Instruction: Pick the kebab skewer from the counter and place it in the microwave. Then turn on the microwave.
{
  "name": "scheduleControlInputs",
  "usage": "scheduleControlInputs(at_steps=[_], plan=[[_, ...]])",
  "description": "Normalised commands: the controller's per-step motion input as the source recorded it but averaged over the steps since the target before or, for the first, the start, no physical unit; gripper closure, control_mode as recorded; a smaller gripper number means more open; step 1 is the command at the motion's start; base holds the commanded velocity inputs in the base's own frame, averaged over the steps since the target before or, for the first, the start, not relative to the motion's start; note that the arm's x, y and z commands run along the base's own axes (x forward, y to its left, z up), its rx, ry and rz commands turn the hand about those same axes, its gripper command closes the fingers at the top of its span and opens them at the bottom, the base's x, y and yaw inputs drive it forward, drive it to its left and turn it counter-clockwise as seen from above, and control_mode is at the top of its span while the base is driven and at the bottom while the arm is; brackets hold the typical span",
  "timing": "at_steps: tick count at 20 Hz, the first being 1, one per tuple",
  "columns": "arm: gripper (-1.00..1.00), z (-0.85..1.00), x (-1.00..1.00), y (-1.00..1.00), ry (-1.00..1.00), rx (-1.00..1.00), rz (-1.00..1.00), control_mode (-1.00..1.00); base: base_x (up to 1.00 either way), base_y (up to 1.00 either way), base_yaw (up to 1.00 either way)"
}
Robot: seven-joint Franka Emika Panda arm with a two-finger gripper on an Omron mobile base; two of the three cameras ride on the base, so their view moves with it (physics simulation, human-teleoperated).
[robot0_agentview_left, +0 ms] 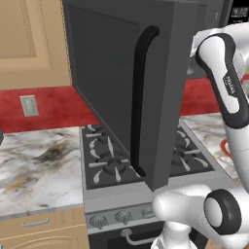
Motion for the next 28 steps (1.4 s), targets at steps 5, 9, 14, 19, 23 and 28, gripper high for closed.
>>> scheduleControlInputs(at_steps=[5, 9, 14, 19, 23, 28], plan=[[1.0, 0.05, 0.26, 0.08, 0.0, 0.0, 0.02, -1.0, 0.0, 0.0, 0.0], [1.0, 0.06, 0.25, 0.09, 0.0, 0.0, 0.0, -1.0, 0.0, 0.0, 0.0], [1.0, 0.01, 0.25, 0.14, 0.0, 0.0, 0.0, -1.0, 0.0, 0.0, 0.0], [1.0, 0.0, 0.22, 0.06, 0.0, 0.01, 0.0, -1.0, 0.0, 0.0, 0.0], [1.0, 0.0, 0.2, 0.02, 0.0, 0.01, 0.0, -1.0, 0.0, 0.0, 0.0], [1.0, 0.0, 0.21, 0.03, 0.0, 0.02, 0.0, -1.0, 0.0, 0.0, 0.0]])
